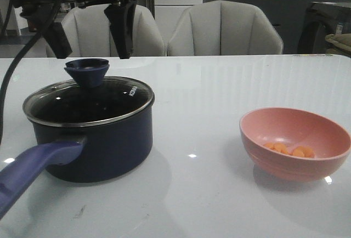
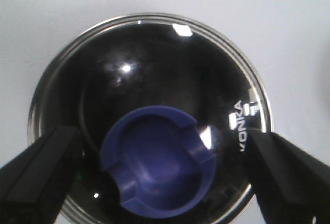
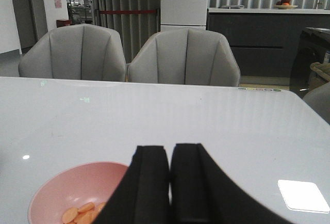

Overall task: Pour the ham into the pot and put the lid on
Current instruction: 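Lower the left gripper onto the purple lid knob and grasp it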

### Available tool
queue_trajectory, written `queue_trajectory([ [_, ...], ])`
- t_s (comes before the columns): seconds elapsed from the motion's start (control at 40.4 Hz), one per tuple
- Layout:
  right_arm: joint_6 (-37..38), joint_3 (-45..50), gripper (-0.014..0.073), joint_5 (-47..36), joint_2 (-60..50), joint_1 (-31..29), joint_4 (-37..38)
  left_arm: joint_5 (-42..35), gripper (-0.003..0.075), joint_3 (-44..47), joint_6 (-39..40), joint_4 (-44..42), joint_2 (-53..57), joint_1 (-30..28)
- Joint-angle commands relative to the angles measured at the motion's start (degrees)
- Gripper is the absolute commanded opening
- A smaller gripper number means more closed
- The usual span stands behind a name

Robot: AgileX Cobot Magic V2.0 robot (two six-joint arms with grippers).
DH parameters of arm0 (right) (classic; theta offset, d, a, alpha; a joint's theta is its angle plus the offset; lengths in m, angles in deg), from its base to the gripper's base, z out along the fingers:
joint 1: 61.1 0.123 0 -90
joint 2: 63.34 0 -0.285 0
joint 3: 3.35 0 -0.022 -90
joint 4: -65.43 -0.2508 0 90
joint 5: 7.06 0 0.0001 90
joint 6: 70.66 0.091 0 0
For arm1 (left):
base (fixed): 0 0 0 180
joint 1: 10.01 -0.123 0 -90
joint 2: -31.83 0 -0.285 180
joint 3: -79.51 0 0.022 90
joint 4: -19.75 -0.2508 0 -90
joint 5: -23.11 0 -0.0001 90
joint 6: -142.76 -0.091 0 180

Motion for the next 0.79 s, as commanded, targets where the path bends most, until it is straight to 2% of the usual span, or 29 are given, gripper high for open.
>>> queue_trajectory([
  [0.0,-0.17,0.60,0.0175,-4.33,-1.13,-0.06,0.65,1.25,0.0667,-1.85,1.75,-1.67,2.19,0.11],
  [0.396,-0.17,0.60,0.0175,-4.33,-1.18,-0.06,0.65,1.97,0.0667,-1.85,1.75,2.84,-0.53,0.11],
  [0.767,-0.17,0.60,0.0175,-4.33,-1.18,-0.06,0.65,1.97,0.0664,-1.85,1.84,3.54,-1.80,0.11],
])
